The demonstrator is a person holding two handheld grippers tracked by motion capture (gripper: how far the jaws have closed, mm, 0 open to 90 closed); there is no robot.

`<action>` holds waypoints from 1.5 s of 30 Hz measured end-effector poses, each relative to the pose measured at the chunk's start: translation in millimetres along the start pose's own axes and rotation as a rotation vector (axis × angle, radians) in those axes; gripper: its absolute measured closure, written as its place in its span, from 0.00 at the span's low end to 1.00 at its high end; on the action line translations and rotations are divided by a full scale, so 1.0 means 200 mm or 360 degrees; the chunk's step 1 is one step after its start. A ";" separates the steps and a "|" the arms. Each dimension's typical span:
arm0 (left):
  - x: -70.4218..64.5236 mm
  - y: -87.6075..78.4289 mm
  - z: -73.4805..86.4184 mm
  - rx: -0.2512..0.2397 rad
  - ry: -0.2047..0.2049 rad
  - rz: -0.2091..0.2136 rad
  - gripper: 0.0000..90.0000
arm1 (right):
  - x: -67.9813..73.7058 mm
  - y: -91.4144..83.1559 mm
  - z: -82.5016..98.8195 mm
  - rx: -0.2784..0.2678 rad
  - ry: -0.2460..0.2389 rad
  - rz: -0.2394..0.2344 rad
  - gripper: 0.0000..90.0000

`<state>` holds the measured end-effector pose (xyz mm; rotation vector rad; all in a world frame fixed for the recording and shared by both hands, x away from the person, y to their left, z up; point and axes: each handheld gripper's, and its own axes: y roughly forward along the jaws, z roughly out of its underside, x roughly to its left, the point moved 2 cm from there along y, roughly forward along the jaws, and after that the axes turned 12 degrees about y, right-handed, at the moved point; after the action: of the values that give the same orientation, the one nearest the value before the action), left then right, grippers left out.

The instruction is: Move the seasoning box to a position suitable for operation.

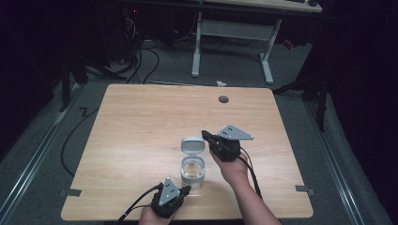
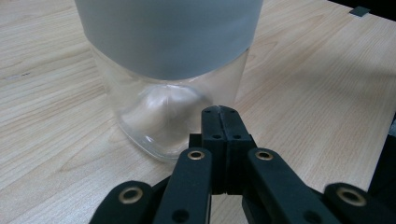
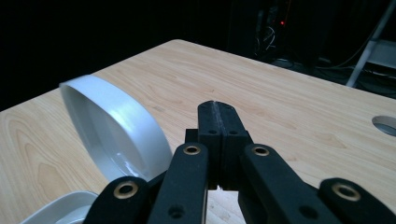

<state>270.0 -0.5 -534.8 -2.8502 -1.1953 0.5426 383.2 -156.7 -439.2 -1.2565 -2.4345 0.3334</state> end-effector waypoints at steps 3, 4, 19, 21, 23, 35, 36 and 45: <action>0.00 0.00 0.00 -0.0004 -0.0007 0.0000 1.00 | 0.01 -0.01 0.00 -0.0005 -0.0010 -0.0014 1.00; 0.00 0.00 0.00 -0.0003 -0.0010 0.0000 1.00 | 0.02 -0.01 0.00 -0.0007 -0.0015 -0.0016 1.00; 0.00 -0.02 -0.02 -0.0030 -0.0017 0.0006 1.00 | 0.08 -0.12 0.09 -0.0005 -0.0060 -0.0064 1.00; 0.01 -0.03 -0.03 -0.0035 -0.0020 0.0004 1.00 | 0.07 -0.13 0.10 -0.0012 -0.0033 -0.0061 1.00; 0.02 -0.03 -0.04 -0.0041 -0.0029 0.0003 1.00 | 0.06 -0.14 0.10 -0.0014 -0.0026 -0.0063 1.00; 0.12 -0.14 -0.09 -0.0010 -0.0026 0.0010 0.96 | -0.03 -0.16 0.15 0.0003 0.0022 0.0003 1.00; 0.17 -0.16 -0.10 -0.0016 -0.0008 -0.0028 0.96 | -0.06 -0.17 0.16 0.0007 0.0038 0.0025 1.00; 0.43 -0.22 -0.20 -0.0077 0.0018 -0.0251 0.77 | -0.20 -0.21 0.24 0.0025 0.0107 0.0091 0.97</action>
<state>308.3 95.7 -519.0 -2.7600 -1.4347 0.4973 352.4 -216.0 -475.4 -1.3113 -2.3390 0.3202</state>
